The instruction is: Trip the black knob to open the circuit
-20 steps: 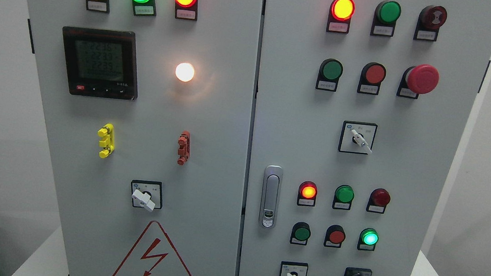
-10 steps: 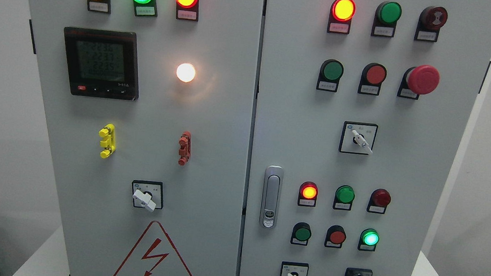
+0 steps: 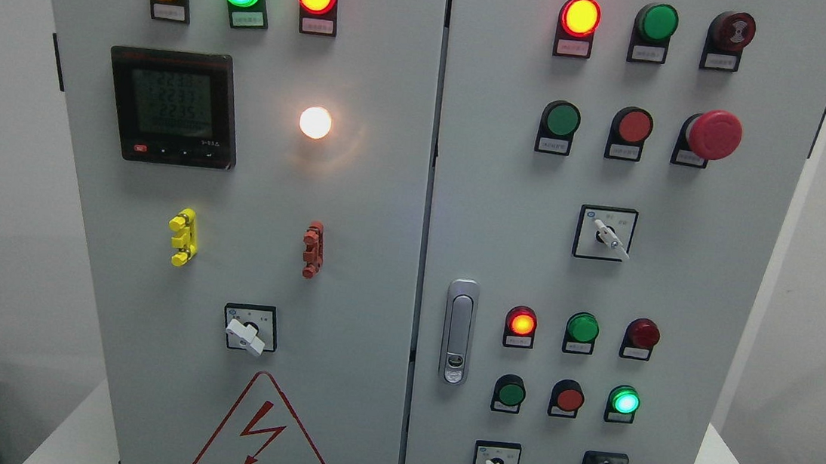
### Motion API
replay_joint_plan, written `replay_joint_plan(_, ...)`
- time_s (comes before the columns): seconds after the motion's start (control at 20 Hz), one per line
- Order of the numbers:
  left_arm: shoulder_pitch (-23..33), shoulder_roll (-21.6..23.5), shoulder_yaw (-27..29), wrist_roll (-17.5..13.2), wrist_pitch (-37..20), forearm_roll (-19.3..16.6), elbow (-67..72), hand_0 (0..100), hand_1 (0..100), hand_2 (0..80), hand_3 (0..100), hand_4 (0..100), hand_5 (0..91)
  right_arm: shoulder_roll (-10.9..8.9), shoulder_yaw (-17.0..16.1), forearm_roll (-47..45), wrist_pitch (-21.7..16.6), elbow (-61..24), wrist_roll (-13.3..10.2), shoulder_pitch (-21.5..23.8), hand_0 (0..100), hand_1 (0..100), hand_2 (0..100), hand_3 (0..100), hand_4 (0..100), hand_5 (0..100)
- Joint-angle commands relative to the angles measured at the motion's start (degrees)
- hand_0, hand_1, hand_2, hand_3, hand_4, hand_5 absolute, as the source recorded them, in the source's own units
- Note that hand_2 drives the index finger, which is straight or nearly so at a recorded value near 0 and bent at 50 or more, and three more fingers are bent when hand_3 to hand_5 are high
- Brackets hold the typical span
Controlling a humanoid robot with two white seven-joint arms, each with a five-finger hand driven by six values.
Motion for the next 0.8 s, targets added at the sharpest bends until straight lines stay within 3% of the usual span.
replay_joint_plan(0.0,0.0,0.0,0.0,0.0,0.0,-1.3,0.0,12,39,0.0,0,0,0.0,-0.11,0.7,0.0,0.0,0.1,-0.1,0.1,0,0,0,100,100,100)
replay_joint_plan(0.75,0.0,0.0,0.0,0.0,0.1,-1.3,0.0,12,39,0.0,0,0,0.0,0.07,1.0,0.0,-0.4,-1.1,-0.1,1.4,0,0,0,100,100,97)
